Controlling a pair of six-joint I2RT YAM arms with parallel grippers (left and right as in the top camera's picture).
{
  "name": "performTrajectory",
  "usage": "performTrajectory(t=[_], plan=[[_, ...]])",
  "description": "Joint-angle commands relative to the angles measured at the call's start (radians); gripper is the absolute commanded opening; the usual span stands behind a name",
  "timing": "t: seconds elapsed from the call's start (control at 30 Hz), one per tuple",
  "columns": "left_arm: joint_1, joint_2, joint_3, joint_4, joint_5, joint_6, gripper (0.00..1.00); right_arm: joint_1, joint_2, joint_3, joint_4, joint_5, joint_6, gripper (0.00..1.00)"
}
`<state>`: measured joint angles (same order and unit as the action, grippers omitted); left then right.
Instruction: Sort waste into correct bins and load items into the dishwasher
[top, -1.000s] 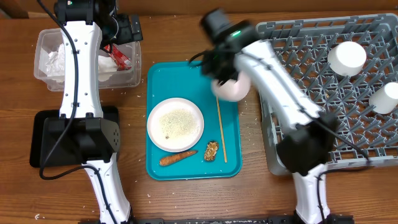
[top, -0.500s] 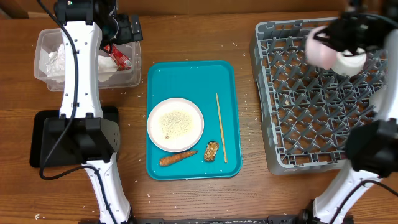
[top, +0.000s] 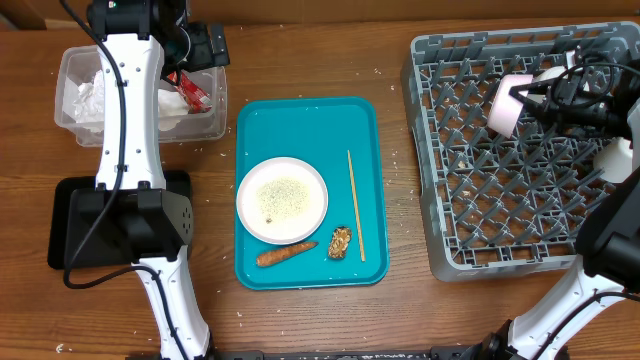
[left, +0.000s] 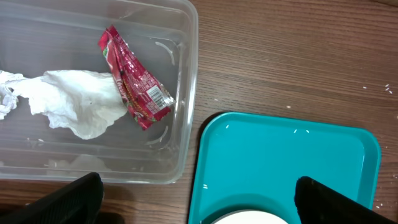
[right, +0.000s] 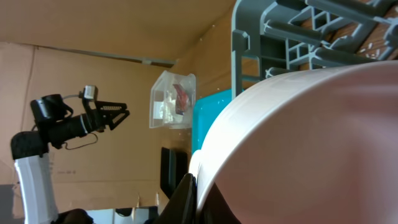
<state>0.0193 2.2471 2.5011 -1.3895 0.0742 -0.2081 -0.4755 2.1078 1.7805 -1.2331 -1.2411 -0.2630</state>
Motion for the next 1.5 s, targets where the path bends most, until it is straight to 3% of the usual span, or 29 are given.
performTrajectory(t=[0.0,0.17,0.6,0.83,1.07,1.27,1.47], plan=[[-0.006,0.001,0.014,0.003,-0.003,-0.009,1.0,-0.018,0.0,-0.007,0.021,-0.02,0.037,0.04],[-0.006,0.001,0.014,0.003,-0.003,-0.009,1.0,-0.08,0.0,-0.006,0.035,0.022,0.092,0.11],[-0.006,0.001,0.014,0.003,-0.003,-0.009,1.0,-0.198,0.0,0.011,0.001,0.149,0.153,0.15],[-0.006,0.001,0.014,0.003,-0.003,-0.009,1.0,-0.251,-0.02,0.119,-0.092,0.311,0.168,0.15],[-0.006,0.001,0.014,0.003,-0.003,-0.009,1.0,-0.294,-0.058,0.159,-0.096,0.616,0.335,0.15],[-0.006,0.001,0.014,0.003,-0.003,-0.009,1.0,-0.27,-0.08,0.159,-0.12,0.626,0.346,0.15],[-0.006,0.001,0.014,0.003,-0.003,-0.009,1.0,-0.126,-0.093,0.158,-0.122,0.646,0.307,0.15]])
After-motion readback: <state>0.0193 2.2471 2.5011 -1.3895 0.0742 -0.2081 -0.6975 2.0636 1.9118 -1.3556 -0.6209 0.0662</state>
